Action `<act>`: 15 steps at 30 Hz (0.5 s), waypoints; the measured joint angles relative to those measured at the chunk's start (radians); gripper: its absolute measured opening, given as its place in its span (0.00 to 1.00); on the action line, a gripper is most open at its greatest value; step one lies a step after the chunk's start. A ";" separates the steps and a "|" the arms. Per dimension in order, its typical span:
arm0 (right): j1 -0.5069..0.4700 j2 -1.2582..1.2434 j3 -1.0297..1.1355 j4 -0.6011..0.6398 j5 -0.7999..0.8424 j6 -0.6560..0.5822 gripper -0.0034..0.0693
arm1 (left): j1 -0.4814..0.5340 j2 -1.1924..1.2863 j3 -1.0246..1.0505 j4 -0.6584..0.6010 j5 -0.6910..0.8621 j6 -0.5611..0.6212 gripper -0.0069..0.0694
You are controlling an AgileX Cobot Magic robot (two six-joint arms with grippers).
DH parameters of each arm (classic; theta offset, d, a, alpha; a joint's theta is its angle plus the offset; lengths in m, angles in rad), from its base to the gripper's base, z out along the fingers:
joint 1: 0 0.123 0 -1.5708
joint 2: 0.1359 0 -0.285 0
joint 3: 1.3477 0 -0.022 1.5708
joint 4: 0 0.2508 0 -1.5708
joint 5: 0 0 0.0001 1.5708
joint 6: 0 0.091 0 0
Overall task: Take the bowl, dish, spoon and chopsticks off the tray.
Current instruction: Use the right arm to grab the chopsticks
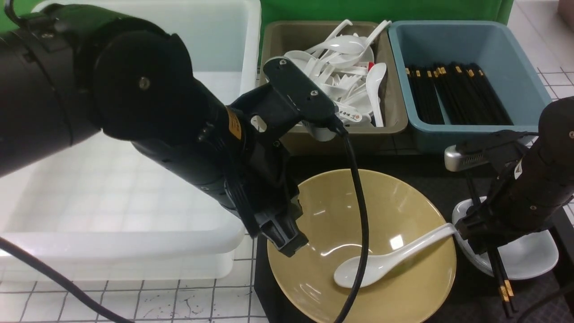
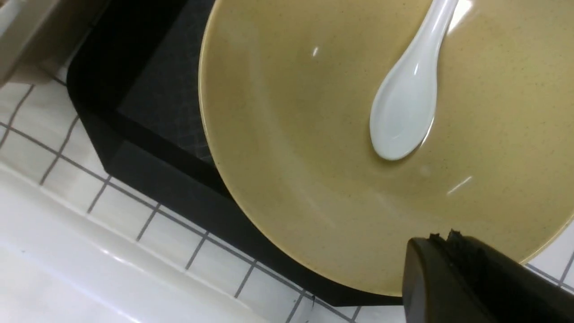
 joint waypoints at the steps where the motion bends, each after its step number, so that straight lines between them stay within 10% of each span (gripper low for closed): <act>1: 0.000 0.000 0.000 0.000 -0.001 0.002 0.55 | 0.000 0.000 0.000 0.002 0.000 0.000 0.07; 6: 0.000 0.001 0.000 -0.001 -0.002 0.026 0.29 | 0.000 0.000 0.000 0.005 -0.013 0.000 0.07; 15: 0.001 -0.066 -0.002 -0.002 0.091 0.031 0.27 | 0.000 0.000 0.000 0.005 -0.047 0.000 0.07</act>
